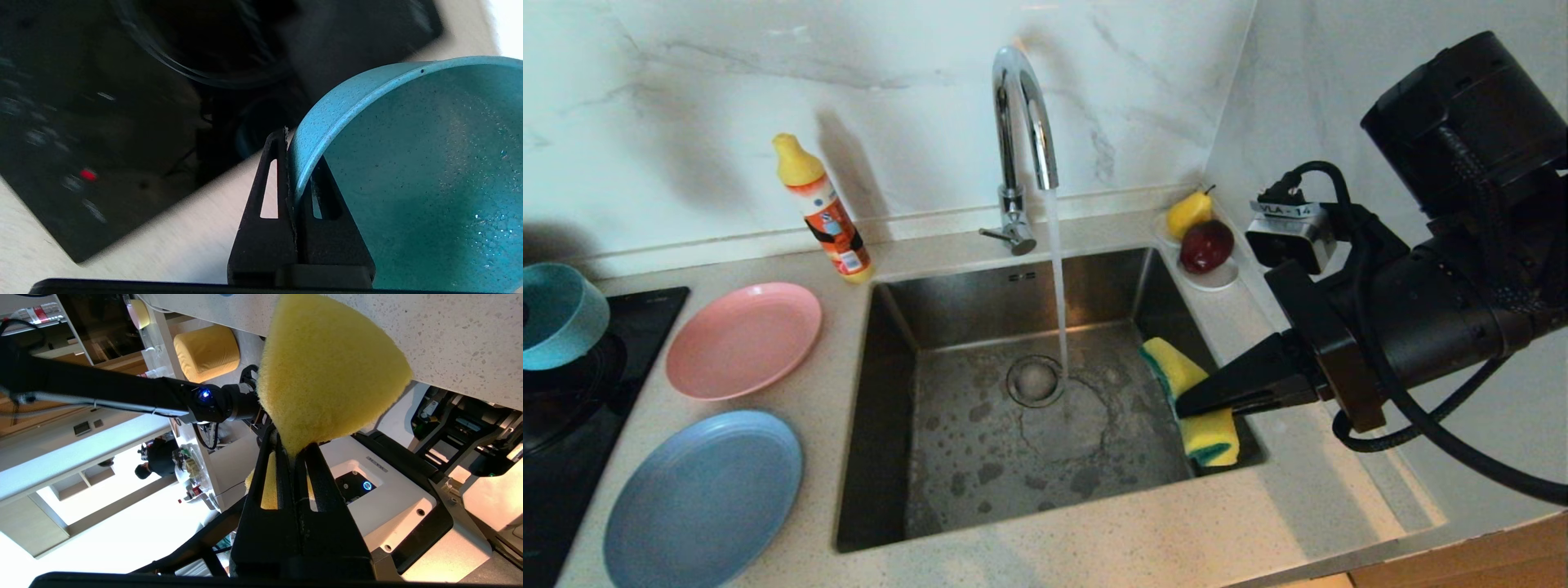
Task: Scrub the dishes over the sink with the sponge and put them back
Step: Place the bowl on the table
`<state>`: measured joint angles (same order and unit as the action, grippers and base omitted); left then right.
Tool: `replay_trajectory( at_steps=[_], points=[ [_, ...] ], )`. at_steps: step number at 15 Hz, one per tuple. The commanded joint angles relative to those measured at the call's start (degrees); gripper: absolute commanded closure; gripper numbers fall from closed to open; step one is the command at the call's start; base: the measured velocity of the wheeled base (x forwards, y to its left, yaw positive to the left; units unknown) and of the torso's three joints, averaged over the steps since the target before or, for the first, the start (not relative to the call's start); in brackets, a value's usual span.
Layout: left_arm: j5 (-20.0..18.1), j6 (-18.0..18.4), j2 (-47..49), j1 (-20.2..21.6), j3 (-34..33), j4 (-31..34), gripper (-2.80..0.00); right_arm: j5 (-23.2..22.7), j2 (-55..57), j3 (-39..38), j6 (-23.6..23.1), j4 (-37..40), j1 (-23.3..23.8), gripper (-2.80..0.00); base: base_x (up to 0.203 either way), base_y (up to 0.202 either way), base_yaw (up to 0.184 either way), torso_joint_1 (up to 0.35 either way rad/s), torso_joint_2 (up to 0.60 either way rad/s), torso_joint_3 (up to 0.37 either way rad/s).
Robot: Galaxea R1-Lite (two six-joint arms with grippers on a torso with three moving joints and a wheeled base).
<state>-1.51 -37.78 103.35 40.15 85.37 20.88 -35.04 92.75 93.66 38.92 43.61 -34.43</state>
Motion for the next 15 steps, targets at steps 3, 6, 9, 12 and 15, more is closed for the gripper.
replay_trajectory(
  at_steps=[3,6,9,12,15],
  points=[
    [-1.2,-0.3,7.7,6.0,3.1,0.2,0.00,-0.2,-0.3,-0.1,0.3,0.3,-0.3,0.00,0.000,0.000,0.000,0.000,0.00,0.000],
    [-1.8,-0.3,11.3,8.7,3.8,0.1,0.00,-0.2,-0.4,0.0,0.3,0.3,-0.3,0.00,0.000,0.000,0.000,0.000,0.00,0.000],
    [-1.8,-0.8,14.5,10.8,5.4,0.3,0.00,-0.2,-0.4,0.0,0.3,0.3,-0.3,0.00,0.000,0.000,0.000,0.000,0.00,0.000],
    [-3.2,-1.2,15.3,11.8,5.6,0.2,0.00,-0.2,-0.5,-0.1,0.3,0.3,-0.5,0.00,0.000,0.000,0.000,0.000,0.00,0.000],
    [-4.4,-1.3,17.7,13.3,8.5,2.1,0.00,-0.2,-0.5,-0.1,0.3,0.3,-0.5,0.00,0.000,0.000,0.000,0.000,0.00,0.000]
  ],
)
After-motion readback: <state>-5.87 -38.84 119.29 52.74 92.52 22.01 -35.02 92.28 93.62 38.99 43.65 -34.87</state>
